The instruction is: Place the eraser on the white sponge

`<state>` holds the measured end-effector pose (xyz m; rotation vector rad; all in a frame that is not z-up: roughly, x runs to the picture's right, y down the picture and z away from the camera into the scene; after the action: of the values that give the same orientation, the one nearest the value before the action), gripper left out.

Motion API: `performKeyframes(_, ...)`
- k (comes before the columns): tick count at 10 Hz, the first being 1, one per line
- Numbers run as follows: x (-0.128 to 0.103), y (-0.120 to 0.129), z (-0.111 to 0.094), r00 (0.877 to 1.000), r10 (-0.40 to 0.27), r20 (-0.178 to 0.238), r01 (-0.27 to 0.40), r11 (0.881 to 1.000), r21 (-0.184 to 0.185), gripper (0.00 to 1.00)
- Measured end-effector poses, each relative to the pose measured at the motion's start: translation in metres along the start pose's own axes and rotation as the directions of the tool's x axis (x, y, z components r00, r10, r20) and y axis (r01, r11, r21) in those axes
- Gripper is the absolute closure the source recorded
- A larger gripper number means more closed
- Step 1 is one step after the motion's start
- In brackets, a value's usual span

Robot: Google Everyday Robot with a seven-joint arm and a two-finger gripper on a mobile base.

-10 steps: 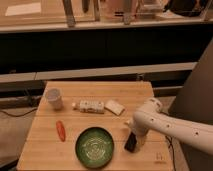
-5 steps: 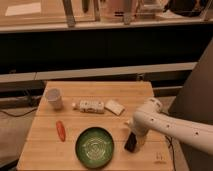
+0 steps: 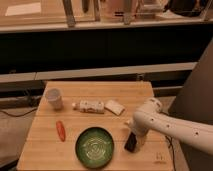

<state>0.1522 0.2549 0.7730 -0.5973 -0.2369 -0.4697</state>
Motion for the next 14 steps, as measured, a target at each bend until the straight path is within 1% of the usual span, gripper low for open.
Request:
performKeyframes(11,-0.0001,-0.0002,0.0001,1.0,-0.001,0.0,0.001,1.0,0.0,0.2)
performKeyframes(14,-0.0044,-0.0019,0.0075,1.0,-0.008,0.006,0.008,1.0,0.004,0.2)
